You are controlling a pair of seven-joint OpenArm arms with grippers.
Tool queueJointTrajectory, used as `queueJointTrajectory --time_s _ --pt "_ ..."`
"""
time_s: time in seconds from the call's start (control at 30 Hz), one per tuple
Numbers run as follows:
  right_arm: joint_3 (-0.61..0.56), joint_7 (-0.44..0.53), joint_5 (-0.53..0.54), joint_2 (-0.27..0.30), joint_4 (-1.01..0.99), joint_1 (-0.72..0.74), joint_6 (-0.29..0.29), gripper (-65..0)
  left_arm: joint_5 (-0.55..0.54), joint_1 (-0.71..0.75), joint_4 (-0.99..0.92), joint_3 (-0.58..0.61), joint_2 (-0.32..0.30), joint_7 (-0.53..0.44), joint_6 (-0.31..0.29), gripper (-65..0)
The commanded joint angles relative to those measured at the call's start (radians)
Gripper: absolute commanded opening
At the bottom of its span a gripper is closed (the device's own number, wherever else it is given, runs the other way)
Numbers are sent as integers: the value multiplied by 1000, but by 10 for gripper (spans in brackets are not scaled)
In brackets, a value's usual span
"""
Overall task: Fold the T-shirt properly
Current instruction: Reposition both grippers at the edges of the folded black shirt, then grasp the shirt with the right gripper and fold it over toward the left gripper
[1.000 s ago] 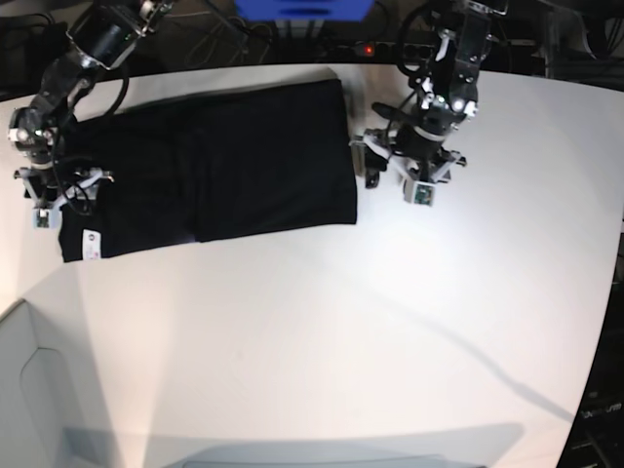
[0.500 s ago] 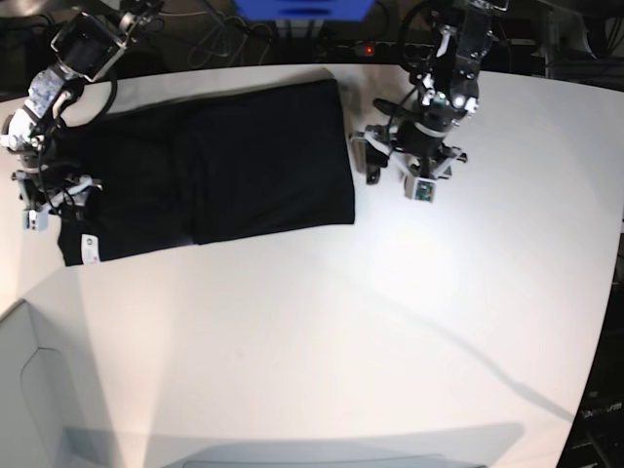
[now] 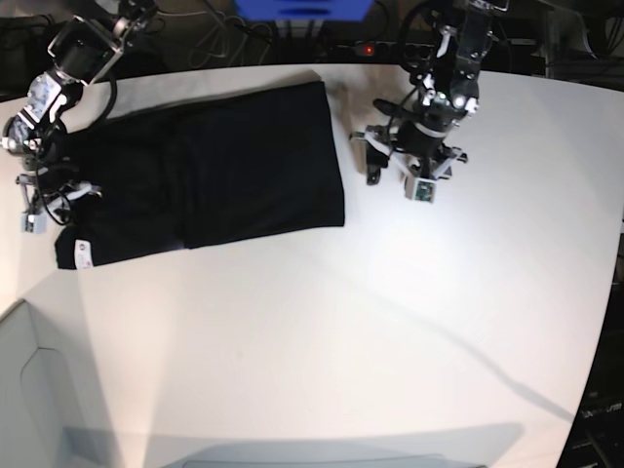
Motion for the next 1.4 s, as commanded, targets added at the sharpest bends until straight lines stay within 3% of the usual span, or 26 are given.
queueJointTrajectory --time_s 0.0,0.23,0.53,0.77,0.93,1.13,1.37 --pt "-5 -120 -89 -4 -15 -26 14 -650 -2 -6 15 -5 -2 -20 -2 -283" --pt "3 -118 -86 -8 73 -44 14 -650 -2 -9 15 -1 1 -20 -1 -283" --pt "-31 -120 -84 -168 499 -109 14 -650 -2 -34 12 3 34 -20 -1 -283" --pt "-172 -120 -84 -251 731 -192 14 -650 -2 -78 -79 16 92 -20 -2 -283" --pt "-295 -115 -84 -294 841 -270 14 -650 -2 -110 -128 76 95 -20 -2 -283" --pt "-494 -112 -84 -329 848 -315 14 -650 -2 -118 -125 82 92 -20 -1 -283" --pt "-755 -115 -84 -331 841 -330 14 -650 -2 -115 -122 79 89 -20 -1 -283"
